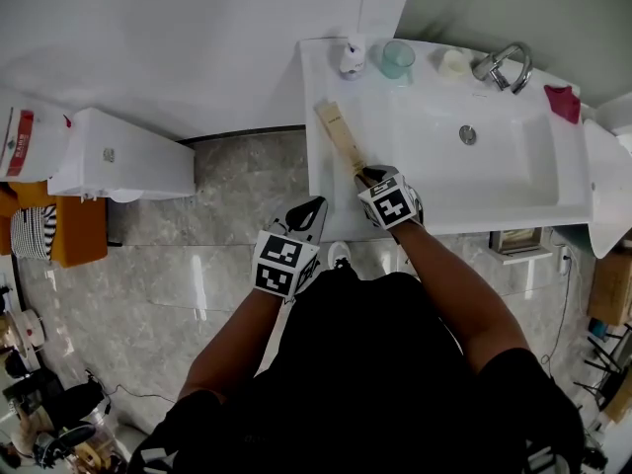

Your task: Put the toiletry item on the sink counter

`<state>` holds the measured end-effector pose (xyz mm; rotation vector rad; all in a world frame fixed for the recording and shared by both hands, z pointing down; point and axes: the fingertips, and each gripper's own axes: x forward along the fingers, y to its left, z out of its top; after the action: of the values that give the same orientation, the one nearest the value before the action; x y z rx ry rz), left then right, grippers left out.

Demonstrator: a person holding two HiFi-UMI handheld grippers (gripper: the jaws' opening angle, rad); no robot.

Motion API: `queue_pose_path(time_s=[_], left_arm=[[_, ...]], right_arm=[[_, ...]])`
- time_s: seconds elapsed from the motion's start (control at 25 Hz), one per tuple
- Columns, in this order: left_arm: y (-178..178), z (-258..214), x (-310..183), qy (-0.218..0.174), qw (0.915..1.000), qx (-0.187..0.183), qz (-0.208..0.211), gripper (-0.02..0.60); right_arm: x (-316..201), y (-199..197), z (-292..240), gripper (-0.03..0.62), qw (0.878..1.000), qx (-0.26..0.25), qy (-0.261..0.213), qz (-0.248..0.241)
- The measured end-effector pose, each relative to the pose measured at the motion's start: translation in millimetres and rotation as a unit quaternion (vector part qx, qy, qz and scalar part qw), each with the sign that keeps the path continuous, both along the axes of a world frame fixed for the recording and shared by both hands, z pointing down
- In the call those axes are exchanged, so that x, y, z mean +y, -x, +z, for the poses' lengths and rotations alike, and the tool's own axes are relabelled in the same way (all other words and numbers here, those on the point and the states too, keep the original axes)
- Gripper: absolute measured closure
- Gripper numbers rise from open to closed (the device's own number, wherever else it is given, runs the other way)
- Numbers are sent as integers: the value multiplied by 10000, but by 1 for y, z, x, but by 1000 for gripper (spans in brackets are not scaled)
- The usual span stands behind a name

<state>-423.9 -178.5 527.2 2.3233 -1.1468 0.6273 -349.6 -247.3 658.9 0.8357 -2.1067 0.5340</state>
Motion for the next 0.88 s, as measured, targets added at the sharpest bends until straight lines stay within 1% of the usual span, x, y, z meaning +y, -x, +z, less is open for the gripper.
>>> queue_pose_path(time_s=[0.24,0.48,0.72,0.88], left_arm=[[-6,-2,1,-49,10000,9,74,578],[-15,-6,2,-90,9998,26,170,578],[-25,-8,2,-140,9995,40,273,578],[-41,-12,-1,-191,9991,76,379,578]], right_arm=[[2,0,-8,574,9999,-94,-5,-39],[5,-7,-20,585,9997,-248,-65,36],[13,-21,-49,585,9972,-633,-206,340],[19,-38,-72,585,9944,-845,-357,521]])
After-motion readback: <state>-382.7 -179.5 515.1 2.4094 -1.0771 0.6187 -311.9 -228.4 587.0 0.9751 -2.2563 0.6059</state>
